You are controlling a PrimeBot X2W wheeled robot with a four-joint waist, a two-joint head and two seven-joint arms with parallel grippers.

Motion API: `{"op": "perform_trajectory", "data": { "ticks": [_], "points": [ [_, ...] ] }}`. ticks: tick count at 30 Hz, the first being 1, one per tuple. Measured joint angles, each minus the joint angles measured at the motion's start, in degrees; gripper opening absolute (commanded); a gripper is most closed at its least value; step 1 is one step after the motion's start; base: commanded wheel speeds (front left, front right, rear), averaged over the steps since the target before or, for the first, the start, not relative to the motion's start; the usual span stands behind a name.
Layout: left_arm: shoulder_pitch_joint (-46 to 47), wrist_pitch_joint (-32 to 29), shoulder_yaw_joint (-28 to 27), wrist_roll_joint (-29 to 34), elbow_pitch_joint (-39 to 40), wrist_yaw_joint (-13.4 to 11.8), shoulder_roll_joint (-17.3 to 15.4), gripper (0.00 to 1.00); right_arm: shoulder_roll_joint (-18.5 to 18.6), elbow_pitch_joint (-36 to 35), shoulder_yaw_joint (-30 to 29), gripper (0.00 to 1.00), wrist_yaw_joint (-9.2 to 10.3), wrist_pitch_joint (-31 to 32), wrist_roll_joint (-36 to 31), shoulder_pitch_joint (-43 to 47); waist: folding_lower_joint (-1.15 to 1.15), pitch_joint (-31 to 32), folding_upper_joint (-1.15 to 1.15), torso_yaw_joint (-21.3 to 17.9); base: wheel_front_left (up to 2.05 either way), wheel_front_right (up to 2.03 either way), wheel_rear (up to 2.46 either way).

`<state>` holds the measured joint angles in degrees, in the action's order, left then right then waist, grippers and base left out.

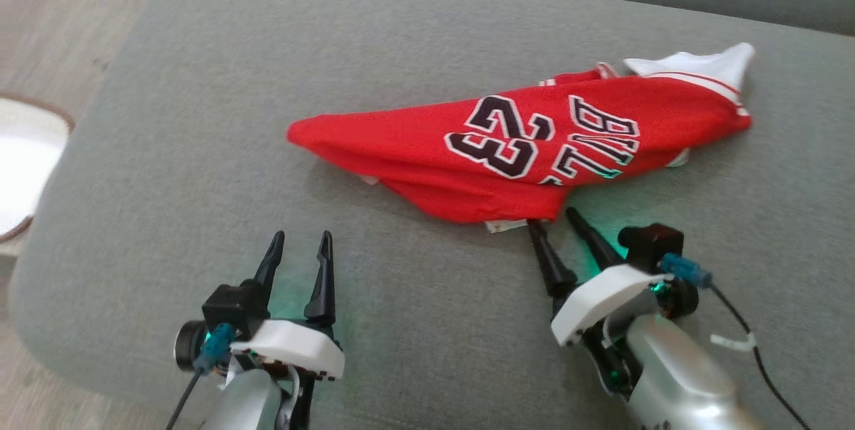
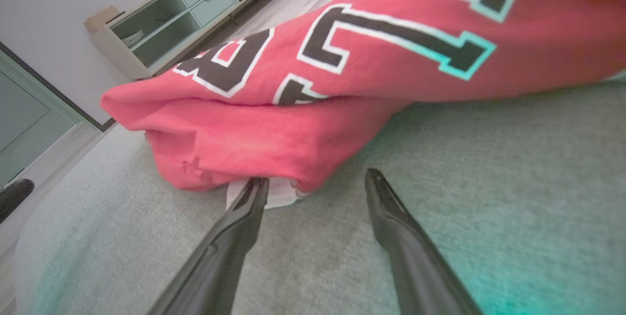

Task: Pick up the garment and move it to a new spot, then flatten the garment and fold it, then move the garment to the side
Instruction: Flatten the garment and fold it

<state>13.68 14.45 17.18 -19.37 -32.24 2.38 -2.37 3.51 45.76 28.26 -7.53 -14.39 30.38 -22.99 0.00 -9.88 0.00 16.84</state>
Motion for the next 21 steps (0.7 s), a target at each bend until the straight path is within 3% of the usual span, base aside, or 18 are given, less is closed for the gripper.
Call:
{"op": "perform_trajectory", "data": {
  "ticks": [3, 4, 5, 12, 17, 21],
  "points": [
    [0.0, 0.0, 1.2, -0.4, 0.9, -0.7, 0.0, 1.0, 0.3, 1.0, -0.2, 1.0, 0.0, -0.1, 1.1, -1.3, 0.0, -0.6, 0.0, 1.2, 0.0, 0.0, 0.0],
    [0.0, 0.0, 1.4, -0.4, 1.0, -0.9, 0.0, 1.0, 0.3, 1.3, -0.2, 0.36, 0.0, -0.3, 1.3, -1.7, 0.0, -0.8, 0.0, 1.4, 0.0, 0.0, 0.0],
    [0.0, 0.0, 1.5, -0.4, 1.1, -0.9, 0.0, 1.0, 0.3, 1.6, -0.2, 0.0, 0.0, -0.3, 1.4, -2.2, 0.0, -0.9, 0.0, 1.6, 0.0, 0.0, 0.0],
    [-0.2, 0.0, 1.4, -0.8, 1.5, -1.4, 0.0, 1.0, -0.4, 4.1, -4.9, 0.0, 0.0, -0.3, -0.4, -3.3, 0.0, -0.4, 0.0, 0.3, 0.0, 0.0, 0.0],
    [-2.7, 0.0, 1.0, -0.8, 1.7, -1.3, 0.0, 1.0, 0.8, 2.3, -14.6, 0.0, 0.0, -0.2, -9.0, -1.3, 0.0, 1.2, 0.0, -2.3, 0.0, 0.0, 0.0],
    [-4.1, 0.0, 1.0, -0.8, 1.5, -1.0, 0.0, 1.0, 3.7, -1.7, -18.2, 0.0, 0.0, -0.2, -15.6, -1.6, 0.0, 2.8, 0.0, -3.9, 0.0, 0.0, 0.0]
  ]
}}
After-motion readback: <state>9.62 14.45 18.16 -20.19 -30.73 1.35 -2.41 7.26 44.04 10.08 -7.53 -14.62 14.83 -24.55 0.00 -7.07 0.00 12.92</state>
